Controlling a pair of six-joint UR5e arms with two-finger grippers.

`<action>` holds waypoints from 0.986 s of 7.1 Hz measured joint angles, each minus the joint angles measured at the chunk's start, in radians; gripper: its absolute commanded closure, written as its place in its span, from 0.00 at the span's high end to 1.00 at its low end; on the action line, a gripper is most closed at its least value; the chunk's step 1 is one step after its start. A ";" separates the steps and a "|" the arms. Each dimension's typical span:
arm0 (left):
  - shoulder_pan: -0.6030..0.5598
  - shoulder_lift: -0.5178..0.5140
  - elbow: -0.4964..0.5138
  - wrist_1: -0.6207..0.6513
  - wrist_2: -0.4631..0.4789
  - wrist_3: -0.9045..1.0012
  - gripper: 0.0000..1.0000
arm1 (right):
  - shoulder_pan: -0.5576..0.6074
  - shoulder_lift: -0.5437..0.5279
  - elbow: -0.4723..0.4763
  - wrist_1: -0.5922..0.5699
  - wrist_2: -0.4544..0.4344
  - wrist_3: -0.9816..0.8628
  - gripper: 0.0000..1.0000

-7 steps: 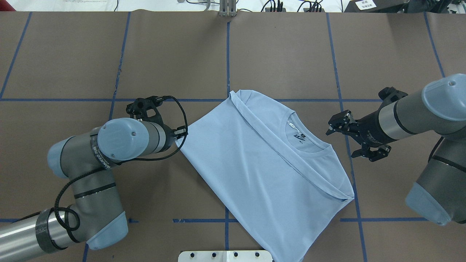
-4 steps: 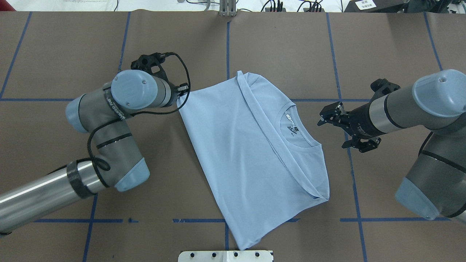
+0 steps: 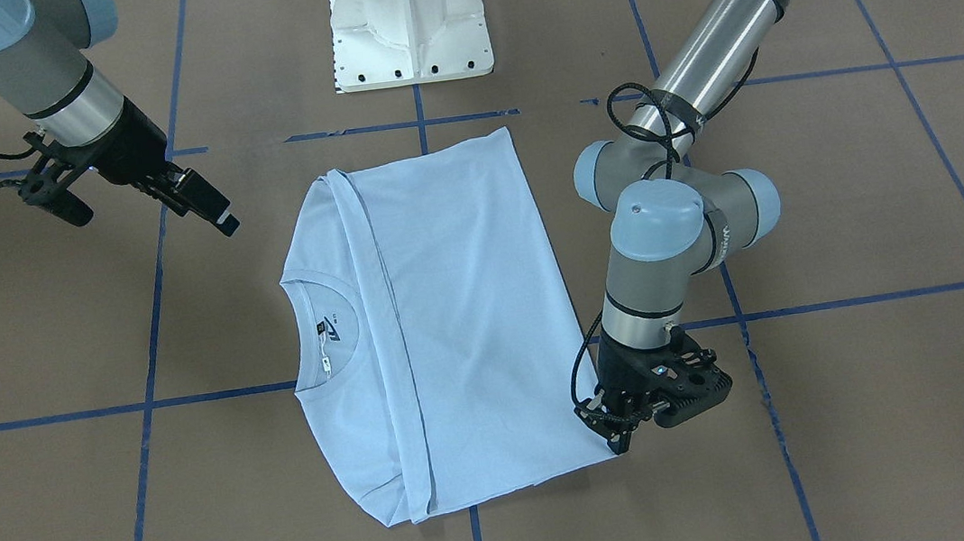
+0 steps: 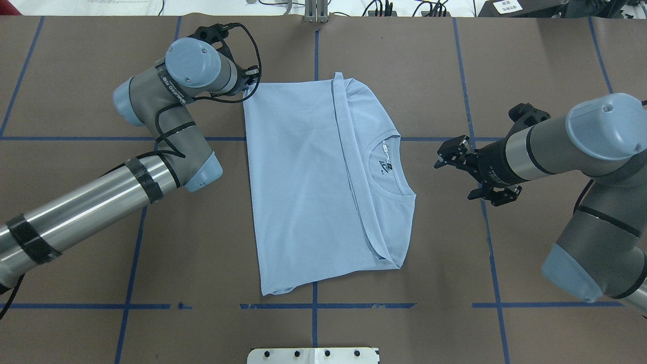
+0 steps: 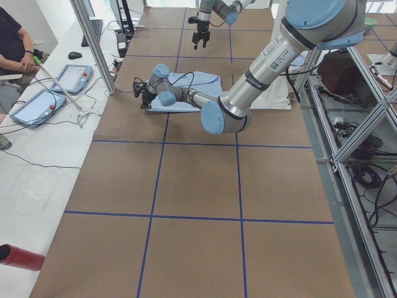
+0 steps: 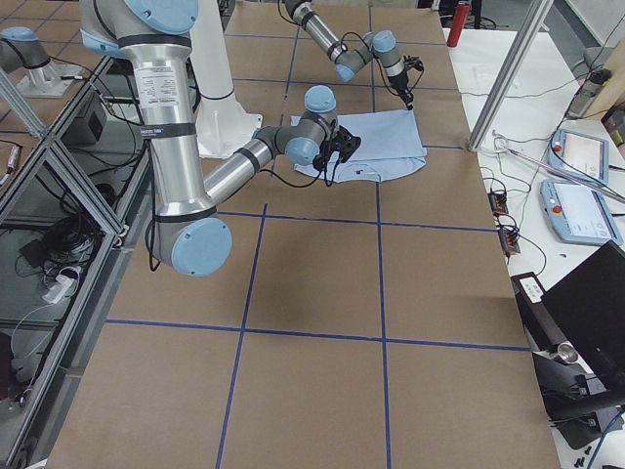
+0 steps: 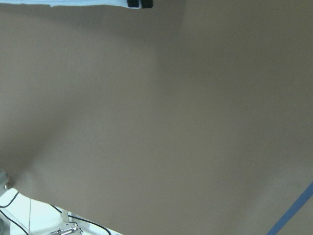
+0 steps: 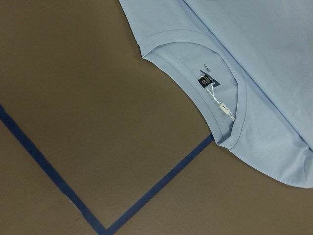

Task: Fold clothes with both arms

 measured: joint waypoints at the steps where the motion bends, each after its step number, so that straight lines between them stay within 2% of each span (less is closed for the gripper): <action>1: -0.001 -0.029 0.059 -0.045 -0.010 0.000 0.00 | -0.014 0.006 0.000 -0.001 -0.017 -0.004 1.00; 5: -0.015 -0.066 0.221 -0.181 -0.030 0.034 0.00 | -0.123 0.092 -0.044 -0.014 -0.099 -0.015 1.00; 6: -0.024 -0.070 0.240 -0.196 -0.030 0.051 0.16 | -0.132 0.117 -0.064 -0.016 -0.109 -0.019 0.99; 7: -0.029 -0.077 0.251 -0.206 -0.030 0.062 0.38 | -0.138 0.134 -0.081 -0.016 -0.117 -0.037 0.98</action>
